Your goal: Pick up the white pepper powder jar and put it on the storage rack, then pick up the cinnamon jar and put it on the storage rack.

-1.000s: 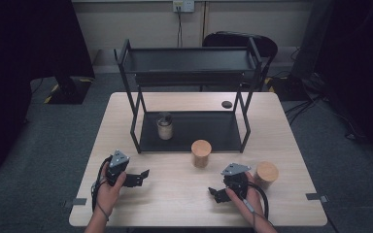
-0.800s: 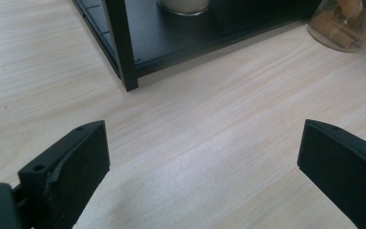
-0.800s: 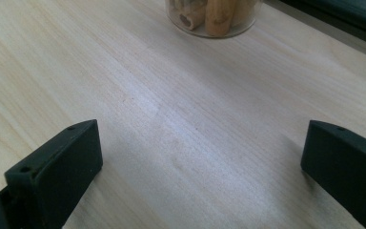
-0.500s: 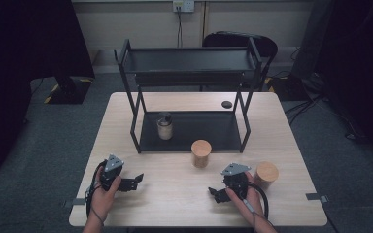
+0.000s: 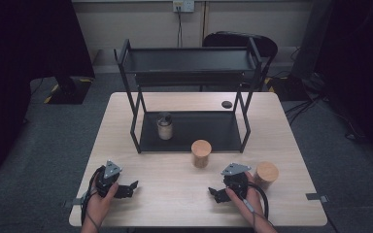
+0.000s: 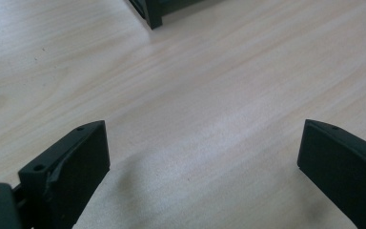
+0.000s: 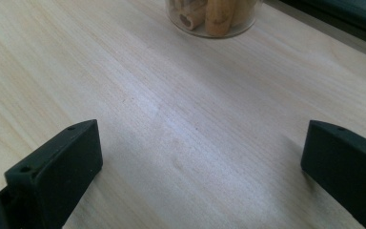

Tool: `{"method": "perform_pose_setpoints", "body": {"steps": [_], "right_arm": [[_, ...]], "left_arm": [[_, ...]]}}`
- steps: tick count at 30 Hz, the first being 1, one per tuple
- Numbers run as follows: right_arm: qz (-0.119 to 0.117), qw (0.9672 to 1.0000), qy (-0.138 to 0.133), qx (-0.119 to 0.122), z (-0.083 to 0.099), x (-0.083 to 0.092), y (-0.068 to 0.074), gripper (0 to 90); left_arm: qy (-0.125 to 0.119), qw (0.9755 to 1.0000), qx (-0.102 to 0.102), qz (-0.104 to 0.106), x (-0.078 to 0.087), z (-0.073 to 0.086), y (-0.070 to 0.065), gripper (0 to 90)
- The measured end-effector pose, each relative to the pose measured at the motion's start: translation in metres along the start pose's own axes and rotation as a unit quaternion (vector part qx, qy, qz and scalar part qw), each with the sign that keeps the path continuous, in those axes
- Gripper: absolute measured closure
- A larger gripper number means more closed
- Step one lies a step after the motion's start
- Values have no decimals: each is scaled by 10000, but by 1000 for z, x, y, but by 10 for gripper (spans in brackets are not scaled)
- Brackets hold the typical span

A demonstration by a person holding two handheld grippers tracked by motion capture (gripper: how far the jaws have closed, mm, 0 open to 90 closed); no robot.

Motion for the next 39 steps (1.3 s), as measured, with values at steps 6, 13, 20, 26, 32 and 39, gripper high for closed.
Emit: {"method": "perform_pose_setpoints", "body": {"steps": [6,13,20,26,32,39], "right_arm": [[-1,10000,-1,0,0,0,0,0],[-2,10000,1,3,0,0,0,0],[-36,10000,-2,35,0,0,0,0],[-37,10000,-2,33,0,0,0,0],[-67,10000,-8,61,-1,-1,-1,0],[-78,9999,-9,72,-1,-1,-1,0]], "left_arm": [[208,9997,-138,0,-2,5,-2,29],[111,9995,44,284,-3,10,0,1],[99,9995,41,300,-4,10,1,0],[105,9995,38,300,-4,9,1,0],[99,9995,38,300,-4,9,1,0],[101,9995,38,301,-4,9,1,0]]}}
Point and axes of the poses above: each handheld gripper's, and its own axes: x roughly backward along the jaws, z roughly out of its underside, y roughly to its left, the point moved 5 cm from there along -x, roughly forward along the jaws, and after that the axes turned 6 degrees about x, right-handed, at the moved point
